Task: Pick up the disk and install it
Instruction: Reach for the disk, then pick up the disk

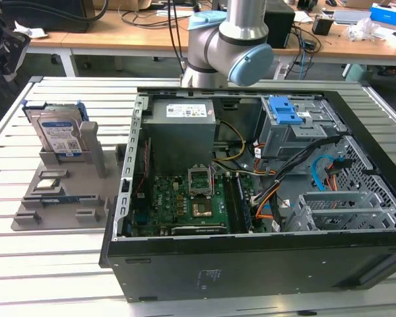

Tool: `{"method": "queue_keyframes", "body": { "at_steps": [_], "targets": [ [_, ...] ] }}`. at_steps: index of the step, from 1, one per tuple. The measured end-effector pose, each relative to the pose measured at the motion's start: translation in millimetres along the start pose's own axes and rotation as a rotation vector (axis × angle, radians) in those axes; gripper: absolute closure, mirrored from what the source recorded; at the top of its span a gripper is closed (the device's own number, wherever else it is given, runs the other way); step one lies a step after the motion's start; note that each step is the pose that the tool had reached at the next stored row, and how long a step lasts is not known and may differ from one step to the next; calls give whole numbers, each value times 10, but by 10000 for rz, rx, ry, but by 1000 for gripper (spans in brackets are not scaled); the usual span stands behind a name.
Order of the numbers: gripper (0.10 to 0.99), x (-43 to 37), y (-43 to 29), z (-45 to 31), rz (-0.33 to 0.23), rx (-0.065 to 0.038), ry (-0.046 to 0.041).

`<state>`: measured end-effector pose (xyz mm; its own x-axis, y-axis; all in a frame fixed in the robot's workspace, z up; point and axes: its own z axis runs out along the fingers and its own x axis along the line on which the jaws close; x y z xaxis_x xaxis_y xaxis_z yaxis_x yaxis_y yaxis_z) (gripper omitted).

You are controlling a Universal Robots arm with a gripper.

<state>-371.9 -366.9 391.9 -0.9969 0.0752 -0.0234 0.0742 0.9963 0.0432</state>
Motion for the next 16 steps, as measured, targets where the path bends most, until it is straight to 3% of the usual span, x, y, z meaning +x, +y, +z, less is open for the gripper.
{"method": "queue_keyframes", "body": {
  "at_steps": [8, 12, 16],
  "targets": [
    [980, 0, 1, 0, -41, -2, 1],
    [980, 0, 1, 0, -478, -11, 20],
    [980, -1, 1, 0, -1473, -35, 63]
  ]
}}
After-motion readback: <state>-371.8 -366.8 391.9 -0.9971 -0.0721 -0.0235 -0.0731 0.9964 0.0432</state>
